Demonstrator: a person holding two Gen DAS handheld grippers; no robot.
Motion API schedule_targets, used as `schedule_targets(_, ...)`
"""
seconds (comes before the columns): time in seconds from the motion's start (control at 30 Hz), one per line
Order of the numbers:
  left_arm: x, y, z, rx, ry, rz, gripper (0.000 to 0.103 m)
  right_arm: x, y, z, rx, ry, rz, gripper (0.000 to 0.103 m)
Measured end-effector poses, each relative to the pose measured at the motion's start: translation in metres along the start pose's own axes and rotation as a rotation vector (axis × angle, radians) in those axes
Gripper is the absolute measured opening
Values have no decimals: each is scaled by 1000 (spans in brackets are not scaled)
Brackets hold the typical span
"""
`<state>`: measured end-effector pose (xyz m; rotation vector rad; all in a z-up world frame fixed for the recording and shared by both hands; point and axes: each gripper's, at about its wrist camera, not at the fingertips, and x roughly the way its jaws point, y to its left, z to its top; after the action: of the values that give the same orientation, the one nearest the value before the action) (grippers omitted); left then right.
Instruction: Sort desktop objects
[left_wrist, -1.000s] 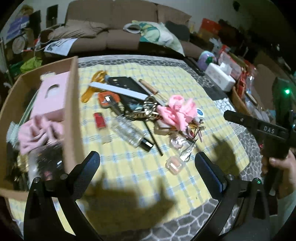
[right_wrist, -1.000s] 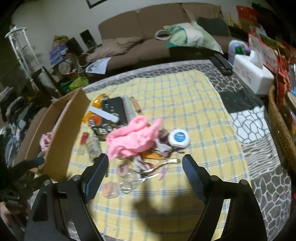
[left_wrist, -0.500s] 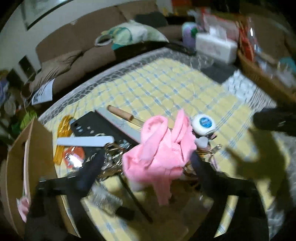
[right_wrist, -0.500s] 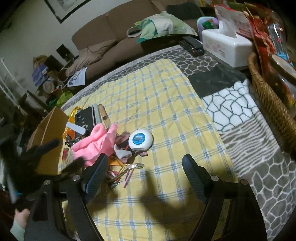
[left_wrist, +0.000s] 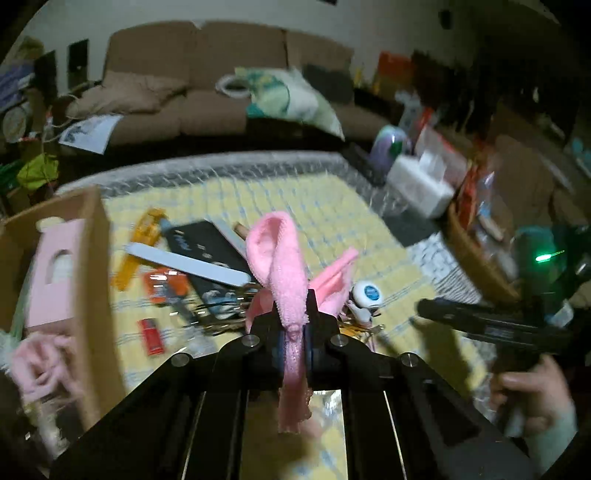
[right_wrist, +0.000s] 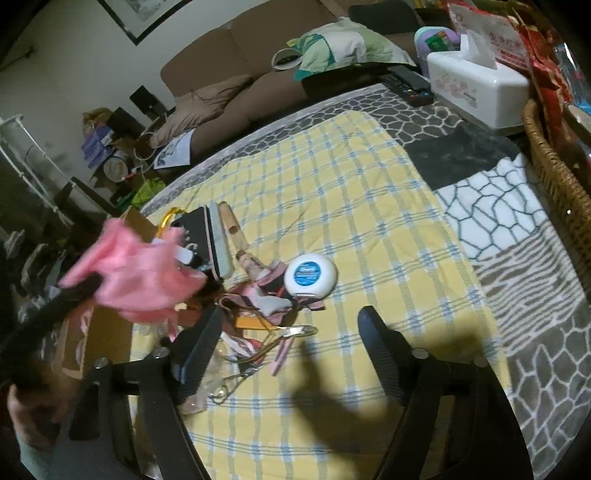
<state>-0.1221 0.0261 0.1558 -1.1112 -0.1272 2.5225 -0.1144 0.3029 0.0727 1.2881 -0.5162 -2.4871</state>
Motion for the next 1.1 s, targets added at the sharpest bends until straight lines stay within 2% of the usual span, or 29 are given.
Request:
schedule_targets(0.13, -55, 17, -6, -26, -54, -1, 7, 7, 8, 4, -10, -12, 16, 76)
schedule_targets(0.3, -80, 37, -25, -90, -76, -30, 7, 33, 25, 15, -76, 2, -22, 74)
schedule_targets(0.53, -90, 66, -32, -166, -94, -82, 7, 85, 56, 15, -240, 77, -122, 54)
schedule_targets(0.63, -89, 75, -33, -185, -93, -97, 7, 108, 55, 9, -239, 129, -138, 40)
schedule_targets(0.7, -88, 80, -34, -195, -89, -98, 7, 120, 53, 6, -244, 149, -164, 39)
schedule_targets(0.8, -89, 85, -37, -208, -86, -102, 7, 120, 48, 8, -216, 119, -172, 33)
schedule_targets(0.83, -89, 87, -37, -211, -87, -102, 7, 119, 47, 8, -198, 117, -162, 21)
schedule_targets(0.87, -91, 88, -38, -213, -90, -101, 7, 117, 41, 9, -152, 120, -107, 10)
schedule_targets(0.9, -92, 89, -39, -213, -92, -101, 7, 116, 36, 10, -103, 122, -59, 7)
schedule_targets(0.97, -95, 90, -40, -218, -98, -100, 7, 108, 26, 11, -2, 108, 41, 6)
schedule_targets(1.1, -101, 92, -39, -236, -120, -122, 7, 79, 32, 20, 60, 33, 173, 5)
